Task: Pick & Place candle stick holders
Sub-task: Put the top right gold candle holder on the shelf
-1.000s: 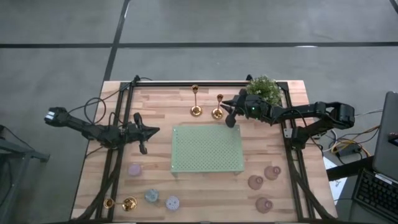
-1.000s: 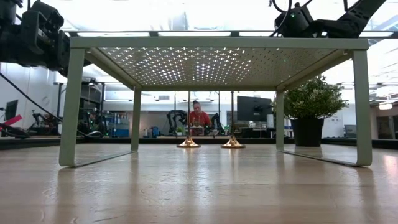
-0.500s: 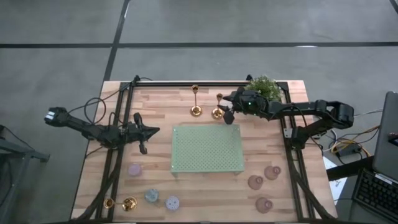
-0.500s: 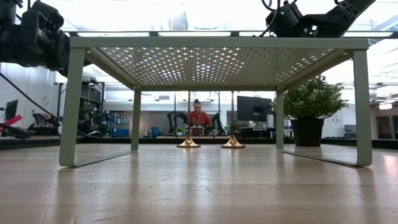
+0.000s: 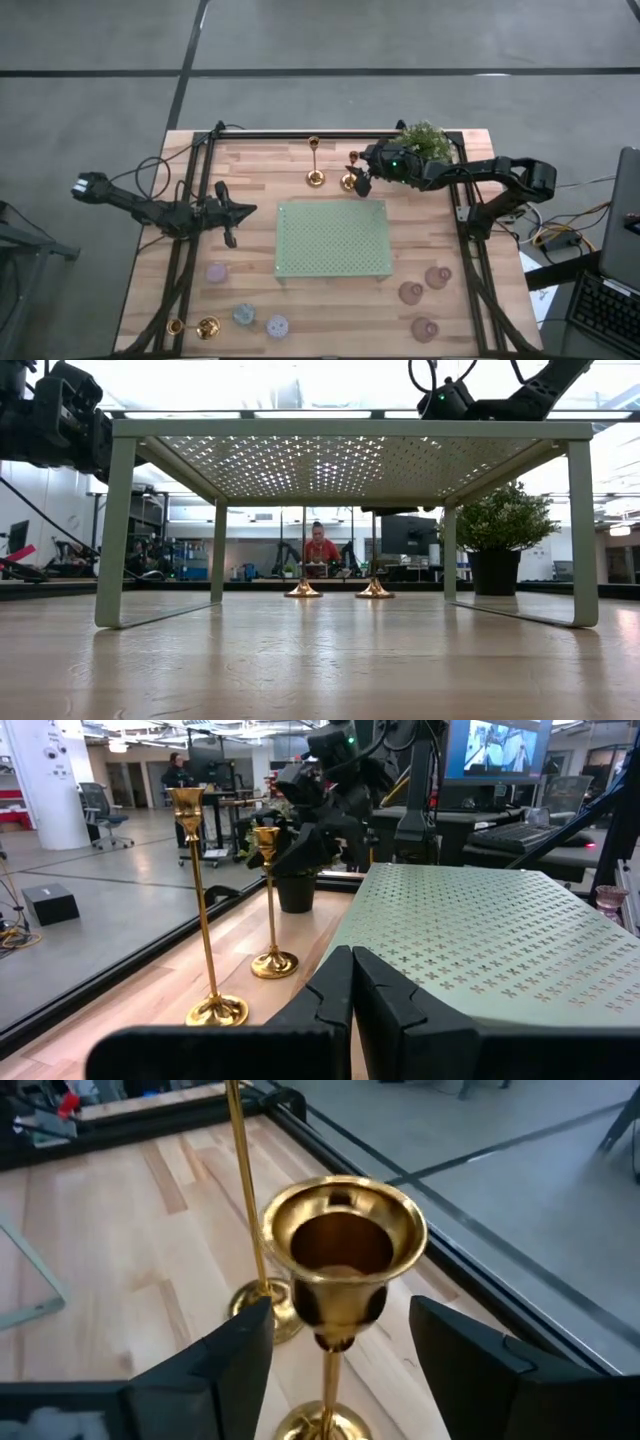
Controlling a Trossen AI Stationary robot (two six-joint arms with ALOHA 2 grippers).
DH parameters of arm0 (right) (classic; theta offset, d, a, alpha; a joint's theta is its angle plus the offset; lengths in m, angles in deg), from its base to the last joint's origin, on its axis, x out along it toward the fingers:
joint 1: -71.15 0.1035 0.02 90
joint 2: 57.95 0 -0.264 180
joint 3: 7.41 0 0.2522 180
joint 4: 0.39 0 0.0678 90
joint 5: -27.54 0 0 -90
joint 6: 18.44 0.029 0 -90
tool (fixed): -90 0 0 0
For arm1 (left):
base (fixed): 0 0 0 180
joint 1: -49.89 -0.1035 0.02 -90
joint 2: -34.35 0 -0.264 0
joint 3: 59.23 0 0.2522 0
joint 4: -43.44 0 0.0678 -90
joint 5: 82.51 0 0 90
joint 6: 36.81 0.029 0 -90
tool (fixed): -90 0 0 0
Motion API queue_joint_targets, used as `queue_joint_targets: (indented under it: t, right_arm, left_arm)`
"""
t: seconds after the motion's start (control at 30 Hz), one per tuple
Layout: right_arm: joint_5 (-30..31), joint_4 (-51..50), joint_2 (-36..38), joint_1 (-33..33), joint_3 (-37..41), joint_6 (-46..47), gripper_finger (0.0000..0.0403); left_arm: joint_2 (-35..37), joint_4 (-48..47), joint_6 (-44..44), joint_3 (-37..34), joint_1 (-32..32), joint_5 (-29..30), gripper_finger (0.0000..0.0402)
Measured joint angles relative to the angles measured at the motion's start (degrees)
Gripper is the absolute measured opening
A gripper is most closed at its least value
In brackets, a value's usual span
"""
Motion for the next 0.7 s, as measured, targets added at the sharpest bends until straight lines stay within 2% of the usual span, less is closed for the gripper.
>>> queue_joint_targets:
  t: [0.23, 0.6, 0.7]
  right_arm:
    - [0.0, 0.9, 0.3, 0.0, 0.0, -1.8, 0.0179]
    - [-0.5, 1.0, 1.5, 0.0, 0.0, -2.8, 0.0071]
    - [-0.3, 1.0, 1.5, 0.0, 0.0, -3.1, 0.0053]
  left_arm:
    - [0.0, 0.0, 0.0, 0.0, 0.0, 0.0, 0.0013]
    - [0.0, 0.0, 0.0, 0.0, 0.0, 0.0, 0.0013]
    - [0.0, 0.0, 0.0, 0.0, 0.0, 0.0, 0.0013]
